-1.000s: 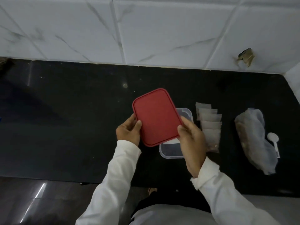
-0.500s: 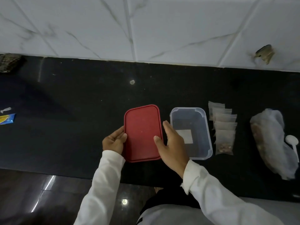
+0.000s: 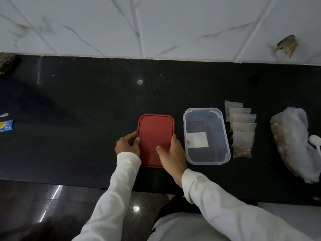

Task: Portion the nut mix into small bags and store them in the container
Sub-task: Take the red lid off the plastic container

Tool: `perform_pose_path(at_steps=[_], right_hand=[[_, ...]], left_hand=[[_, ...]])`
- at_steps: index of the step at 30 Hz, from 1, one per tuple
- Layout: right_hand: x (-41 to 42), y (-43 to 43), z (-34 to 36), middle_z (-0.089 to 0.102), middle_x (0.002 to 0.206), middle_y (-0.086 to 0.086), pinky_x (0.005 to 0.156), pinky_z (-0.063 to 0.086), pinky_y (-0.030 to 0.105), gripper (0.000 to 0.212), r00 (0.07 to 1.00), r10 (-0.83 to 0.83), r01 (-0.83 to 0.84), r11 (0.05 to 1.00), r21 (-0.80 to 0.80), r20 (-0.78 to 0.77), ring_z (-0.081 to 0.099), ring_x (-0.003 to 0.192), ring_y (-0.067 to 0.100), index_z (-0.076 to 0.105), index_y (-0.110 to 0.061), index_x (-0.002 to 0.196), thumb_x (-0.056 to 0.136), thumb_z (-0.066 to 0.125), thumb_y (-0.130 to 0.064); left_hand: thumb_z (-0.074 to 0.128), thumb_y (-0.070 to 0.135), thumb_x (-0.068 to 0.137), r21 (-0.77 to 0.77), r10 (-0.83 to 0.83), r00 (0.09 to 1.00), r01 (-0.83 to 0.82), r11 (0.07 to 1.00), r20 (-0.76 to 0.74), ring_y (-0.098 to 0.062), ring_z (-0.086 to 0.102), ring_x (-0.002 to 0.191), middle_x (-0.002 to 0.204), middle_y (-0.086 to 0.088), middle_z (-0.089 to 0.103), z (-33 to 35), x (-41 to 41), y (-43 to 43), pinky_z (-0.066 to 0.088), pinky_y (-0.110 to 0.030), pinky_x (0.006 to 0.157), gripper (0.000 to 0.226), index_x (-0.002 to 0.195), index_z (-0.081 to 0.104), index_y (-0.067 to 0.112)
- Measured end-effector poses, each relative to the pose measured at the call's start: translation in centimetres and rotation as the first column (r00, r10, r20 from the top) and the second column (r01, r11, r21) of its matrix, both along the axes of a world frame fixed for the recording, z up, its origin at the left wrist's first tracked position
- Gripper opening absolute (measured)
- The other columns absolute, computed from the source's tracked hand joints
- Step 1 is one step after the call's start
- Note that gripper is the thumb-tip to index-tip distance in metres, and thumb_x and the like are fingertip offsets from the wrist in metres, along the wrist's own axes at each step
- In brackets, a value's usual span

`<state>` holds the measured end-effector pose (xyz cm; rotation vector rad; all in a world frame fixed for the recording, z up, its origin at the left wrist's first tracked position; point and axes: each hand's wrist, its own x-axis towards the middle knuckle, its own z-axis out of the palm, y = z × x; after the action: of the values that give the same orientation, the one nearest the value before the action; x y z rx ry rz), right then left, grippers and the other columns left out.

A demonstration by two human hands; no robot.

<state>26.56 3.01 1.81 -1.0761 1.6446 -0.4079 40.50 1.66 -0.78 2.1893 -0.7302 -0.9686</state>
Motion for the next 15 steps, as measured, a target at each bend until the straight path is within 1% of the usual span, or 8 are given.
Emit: perform_pose_path(at_steps=[2, 6, 10, 13, 15], right_hand=[[0.2, -0.1, -0.4, 0.017, 0.16, 0.002, 0.113, 0.026, 0.033, 0.08, 0.999, -0.005, 0.004, 1.0, -0.014, -0.042, 0.022, 0.145, 0.019, 0.005, -0.015, 0.155, 0.095, 0.056, -0.029], [0.5, -0.7, -0.9, 0.015, 0.16, 0.006, 0.115, 0.025, 0.037, 0.082, 0.995, -0.008, 0.005, 1.0, -0.028, -0.103, 0.015, 0.147, 0.024, 0.004, -0.012, 0.154, 0.094, 0.057, -0.027], [0.6, -1.3, -1.1, 0.008, 0.162, 0.009, 0.119, 0.019, 0.038, 0.081, 0.992, 0.0, -0.003, 1.0, -0.026, -0.125, 0.008, 0.148, 0.026, 0.003, -0.008, 0.154, 0.095, 0.056, -0.025], [0.8, -1.2, -1.3, 0.002, 0.162, 0.01, 0.119, 0.016, 0.038, 0.081, 0.989, 0.023, -0.026, 0.999, -0.019, -0.143, 0.003, 0.148, 0.027, 0.002, -0.007, 0.154, 0.095, 0.055, -0.026], [0.8, -1.1, -1.3, 0.0, 0.162, 0.009, 0.119, 0.016, 0.039, 0.081, 0.988, 0.031, -0.032, 0.999, -0.009, -0.151, 0.0, 0.148, 0.026, 0.001, -0.008, 0.154, 0.096, 0.054, -0.026]], left_hand=[[0.065, 0.008, 0.091, 0.018, -0.016, 0.999, 0.015, 1.0, 0.036, -0.016, 0.066, 0.099, 0.109, 0.0, 0.073, 0.2, -0.6, -0.4, 0.046, -0.02, 0.092, 0.03, 0.117, 0.072, 0.021], [0.063, 0.005, 0.091, 0.047, -0.006, 1.0, 0.006, 0.999, 0.016, -0.018, 0.066, 0.109, 0.118, 0.0, 0.07, 0.0, -1.5, -0.5, 0.043, -0.018, 0.096, 0.033, 0.121, 0.07, 0.018], [0.062, 0.005, 0.092, 0.061, -0.015, 1.0, 0.014, 0.998, 0.013, -0.02, 0.065, 0.113, 0.122, -0.002, 0.069, -0.3, -1.7, -0.1, 0.043, -0.021, 0.101, 0.033, 0.122, 0.069, 0.018], [0.061, 0.007, 0.093, 0.058, -0.021, 1.0, 0.019, 0.998, 0.023, -0.022, 0.064, 0.115, 0.124, -0.004, 0.068, -0.8, -1.8, -0.1, 0.039, -0.016, 0.096, 0.034, 0.125, 0.067, 0.018], [0.061, 0.009, 0.094, 0.067, -0.054, 0.997, 0.05, 0.996, 0.052, -0.025, 0.064, 0.114, 0.124, -0.007, 0.068, -0.9, -1.9, -0.1, 0.038, -0.015, 0.092, 0.036, 0.128, 0.065, 0.019]])
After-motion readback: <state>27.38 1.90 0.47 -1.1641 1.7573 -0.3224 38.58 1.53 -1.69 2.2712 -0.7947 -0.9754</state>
